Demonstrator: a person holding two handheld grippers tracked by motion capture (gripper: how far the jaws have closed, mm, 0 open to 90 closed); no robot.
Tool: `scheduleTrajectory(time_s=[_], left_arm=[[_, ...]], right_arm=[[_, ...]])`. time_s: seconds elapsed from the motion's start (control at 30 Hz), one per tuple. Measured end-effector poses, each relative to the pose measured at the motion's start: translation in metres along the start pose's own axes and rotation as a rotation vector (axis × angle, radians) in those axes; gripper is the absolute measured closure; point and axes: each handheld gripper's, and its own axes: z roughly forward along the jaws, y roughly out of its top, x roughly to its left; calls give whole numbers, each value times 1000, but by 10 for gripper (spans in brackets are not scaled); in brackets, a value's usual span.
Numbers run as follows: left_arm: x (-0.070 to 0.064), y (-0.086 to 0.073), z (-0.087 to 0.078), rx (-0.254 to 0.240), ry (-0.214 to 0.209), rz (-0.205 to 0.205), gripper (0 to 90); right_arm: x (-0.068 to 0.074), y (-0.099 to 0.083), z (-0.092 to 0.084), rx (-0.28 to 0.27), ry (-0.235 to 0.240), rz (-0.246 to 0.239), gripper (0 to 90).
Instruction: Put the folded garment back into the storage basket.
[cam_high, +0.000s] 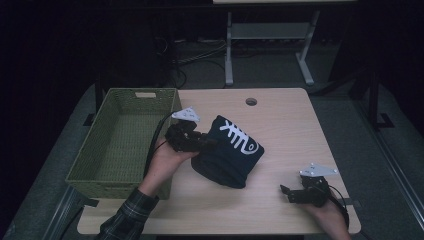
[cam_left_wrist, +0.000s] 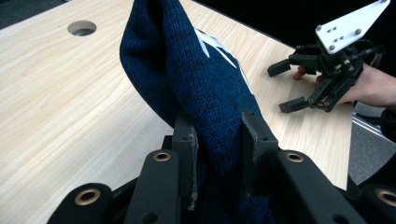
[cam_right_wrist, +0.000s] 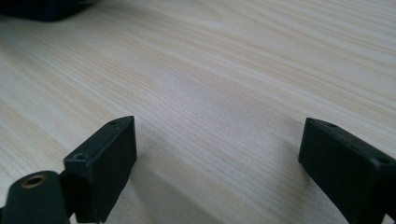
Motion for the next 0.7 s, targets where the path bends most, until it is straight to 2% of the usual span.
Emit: scheduleTrajectory(time_s=[0.7], left_arm=[[11, 15, -43, -43, 40, 2, 705]], right_arm=[[0, 0, 0, 0, -1, 0, 112]])
